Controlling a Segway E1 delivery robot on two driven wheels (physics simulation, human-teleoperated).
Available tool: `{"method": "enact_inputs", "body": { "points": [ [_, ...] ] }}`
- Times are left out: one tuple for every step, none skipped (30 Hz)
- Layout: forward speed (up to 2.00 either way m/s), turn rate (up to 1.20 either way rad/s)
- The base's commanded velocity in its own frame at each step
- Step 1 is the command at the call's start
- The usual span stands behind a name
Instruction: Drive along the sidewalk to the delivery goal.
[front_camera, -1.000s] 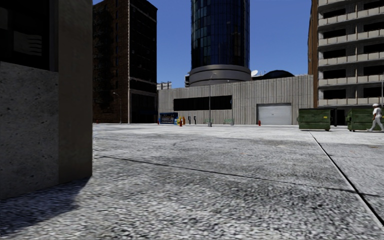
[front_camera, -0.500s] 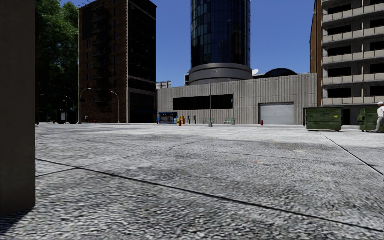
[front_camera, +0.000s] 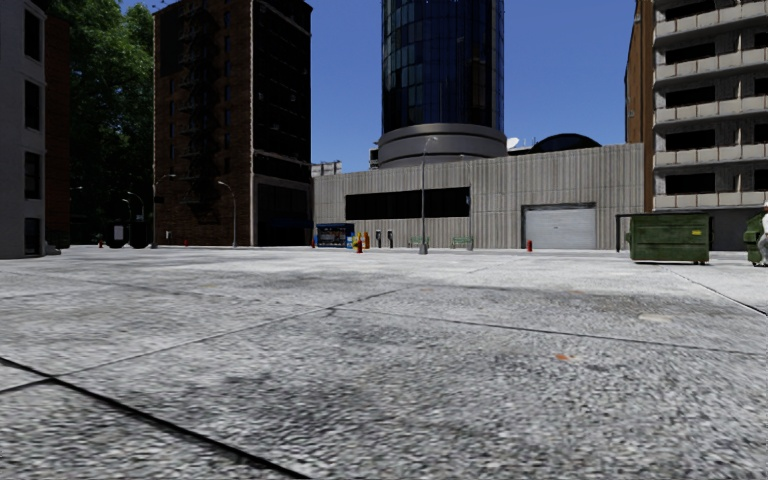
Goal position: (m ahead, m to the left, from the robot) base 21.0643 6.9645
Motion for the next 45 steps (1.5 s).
{"method": "enact_inputs", "body": {
  "points": [
    [2.0, 0.0],
    [2.0, 0.0],
    [2.0, 0.0],
    [2.0, 0.0],
    [2.0, 0.0],
    [2.0, 0.0],
    [2.0, 0.0],
    [2.0, 0.0],
    [2.0, 0.0],
    [2.0, 0.0],
    [2.0, 0.0],
    [2.0, 0.0],
    [2.0, 0.0],
    [2.0, 0.0],
    [2.0, 0.0],
    [2.0, 0.06],
    [2.0, 0.23],
    [2.0, 0.55],
    [2.0, 0.71],
    [2.0, 0.96],
    [2.0, 1.2],
    [2.0, 1.2],
    [2.0, 1.2],
    [2.0, 1.2],
    [2.0, 1.2],
    [2.0, 1.2],
    [2.0, 1.2],
    [2.0, 1.17],
    [2.0, 0.9],
    [2.0, 0.63],
    [2.0, 0.19],
    [2.0, 0.11],
    [2.0, 0.09],
    [2.0, 0.08],
    [2.0, 0.08],
    [2.0, 0.07],
    [2.0, 0.07],
    [2.0, 0.07],
    [2.0, 0.07],
    [2.0, 0.07],
    [2.0, 0.07],
    [2.0, 0.07],
    [2.0, 0.07],
    [2.0, 0.07],
    [2.0, 0.1]
  ]
}}
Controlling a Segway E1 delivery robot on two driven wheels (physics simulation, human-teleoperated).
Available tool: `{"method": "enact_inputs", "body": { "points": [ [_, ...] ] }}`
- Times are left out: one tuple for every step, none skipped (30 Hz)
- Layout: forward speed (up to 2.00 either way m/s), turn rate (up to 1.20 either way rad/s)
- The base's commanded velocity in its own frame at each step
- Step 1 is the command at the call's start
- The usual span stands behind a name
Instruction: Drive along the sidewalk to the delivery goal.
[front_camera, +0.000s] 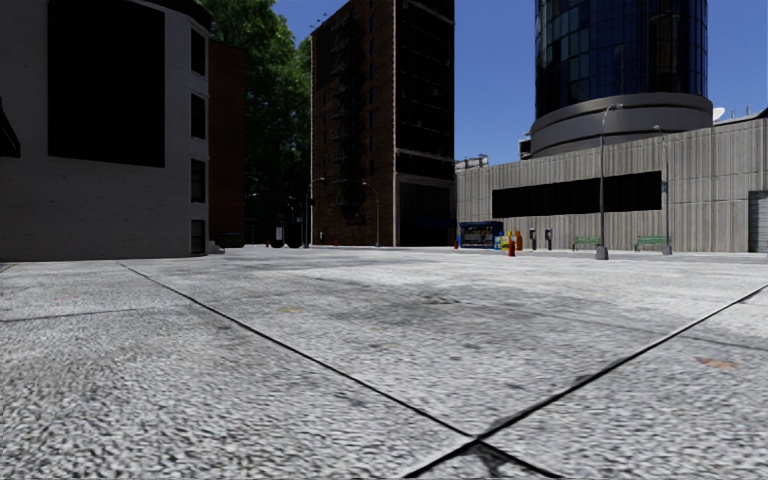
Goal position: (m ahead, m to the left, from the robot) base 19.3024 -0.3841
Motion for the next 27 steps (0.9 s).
{"method": "enact_inputs", "body": {
  "points": [
    [2.0, 0.2],
    [2.0, 0.35],
    [2.0, 0.55],
    [2.0, 0.65],
    [2.0, 0.65],
    [2.0, 0.67],
    [2.0, 0.61],
    [2.0, 0.14],
    [2.0, 0.02],
    [2.0, 0.02],
    [2.0, 0.0],
    [2.0, 0.0],
    [2.0, 0.0],
    [2.0, 0.0],
    [2.0, 0.0],
    [2.0, 0.0],
    [2.0, 0.0],
    [2.0, 0.0],
    [2.0, 0.0],
    [2.0, 0.0],
    [2.0, 0.0],
    [2.0, 0.0],
    [2.0, 0.0],
    [2.0, 0.0],
    [2.0, 0.0],
    [2.0, 0.0],
    [2.0, 0.0]
  ]
}}
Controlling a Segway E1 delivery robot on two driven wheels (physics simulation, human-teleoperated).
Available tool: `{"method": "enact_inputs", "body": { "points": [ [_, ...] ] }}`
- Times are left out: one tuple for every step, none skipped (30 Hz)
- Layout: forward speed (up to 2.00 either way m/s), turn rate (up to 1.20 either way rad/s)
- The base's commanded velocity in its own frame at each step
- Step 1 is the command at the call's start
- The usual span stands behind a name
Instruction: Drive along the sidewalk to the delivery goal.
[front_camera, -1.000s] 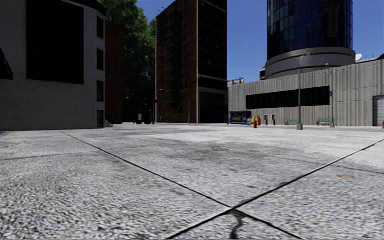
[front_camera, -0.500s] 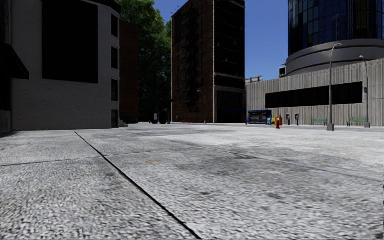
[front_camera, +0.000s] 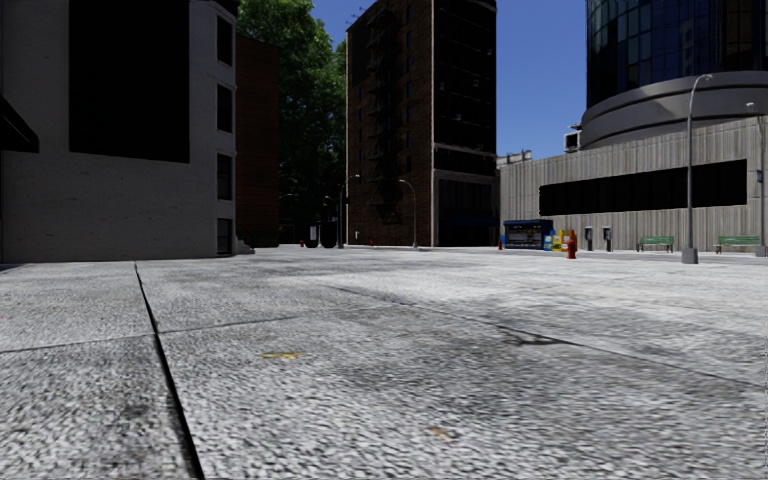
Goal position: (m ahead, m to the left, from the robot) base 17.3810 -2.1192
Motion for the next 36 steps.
{"method": "enact_inputs", "body": {
  "points": [
    [2.0, 0.0],
    [2.0, 0.0],
    [2.0, 0.0],
    [2.0, 0.0],
    [2.0, 0.0],
    [2.0, 0.0],
    [2.0, 0.0],
    [2.0, 0.0],
    [2.0, 0.0],
    [2.0, 0.0],
    [2.0, 0.0],
    [2.0, 0.0],
    [2.0, 0.0],
    [2.0, 0.0],
    [2.0, 0.0],
    [2.0, 0.0],
    [2.0, 0.0],
    [2.0, 0.0],
    [2.0, 0.0],
    [2.0, 0.0],
    [2.0, 0.0],
    [2.0, 0.0],
    [2.0, 0.0],
    [2.0, 0.0],
    [2.0, 0.0],
    [2.0, 0.0],
    [2.0, 0.0],
    [2.0, 0.0],
    [2.0, 0.0],
    [2.0, 0.0],
    [2.0, 0.0],
    [2.0, 0.0],
    [2.0, 0.0],
    [2.0, 0.0],
    [2.0, 0.0],
    [2.0, 0.0]
  ]
}}
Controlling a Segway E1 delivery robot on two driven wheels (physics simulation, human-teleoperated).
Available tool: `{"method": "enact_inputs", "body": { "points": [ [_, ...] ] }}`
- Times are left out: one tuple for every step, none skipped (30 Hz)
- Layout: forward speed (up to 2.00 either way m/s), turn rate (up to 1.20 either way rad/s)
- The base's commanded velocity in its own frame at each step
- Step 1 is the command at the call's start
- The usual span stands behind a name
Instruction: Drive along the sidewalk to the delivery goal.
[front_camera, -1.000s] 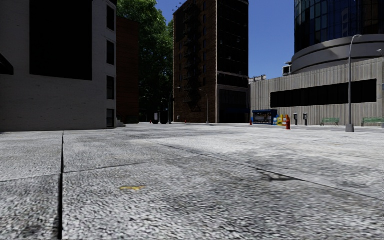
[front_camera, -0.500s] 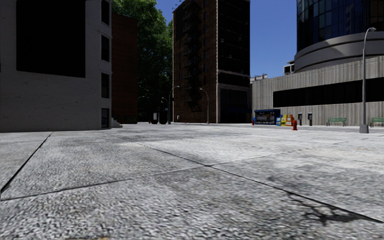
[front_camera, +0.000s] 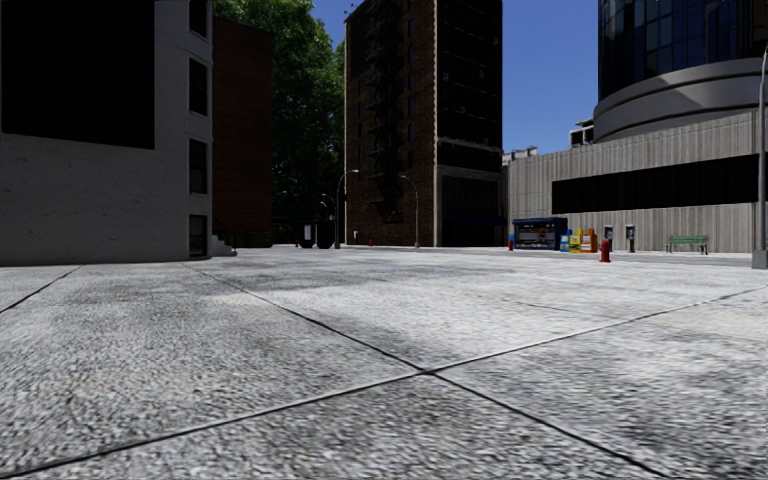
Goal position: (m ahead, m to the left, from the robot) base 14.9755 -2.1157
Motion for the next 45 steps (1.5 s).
{"method": "enact_inputs", "body": {
  "points": [
    [2.0, 0.0],
    [2.0, 0.0],
    [2.0, 0.0],
    [2.0, 0.0],
    [2.0, 0.0],
    [2.0, 0.0],
    [2.0, 0.0],
    [2.0, 0.0],
    [2.0, 0.0],
    [2.0, 0.0],
    [2.0, 0.0],
    [2.0, 0.0],
    [2.0, 0.0],
    [2.0, 0.0],
    [2.0, 0.0],
    [2.0, 0.0],
    [2.0, 0.0],
    [2.0, 0.0],
    [2.0, 0.0],
    [2.0, 0.0],
    [2.0, 0.0],
    [2.0, 0.0],
    [2.0, 0.0],
    [2.0, 0.0],
    [2.0, 0.0],
    [2.0, 0.0],
    [2.0, 0.0],
    [2.0, 0.0],
    [2.0, 0.0],
    [2.0, 0.0],
    [2.0, 0.0],
    [2.0, 0.0],
    [2.0, 0.0],
    [2.0, 0.0],
    [2.0, 0.0],
    [2.0, 0.0],
    [2.0, 0.0],
    [2.0, 0.0],
    [2.0, 0.0],
    [2.0, 0.0],
    [2.0, 0.0],
    [2.0, 0.0],
    [2.0, 0.0],
    [2.0, 0.0],
    [2.0, 0.0]
  ]
}}
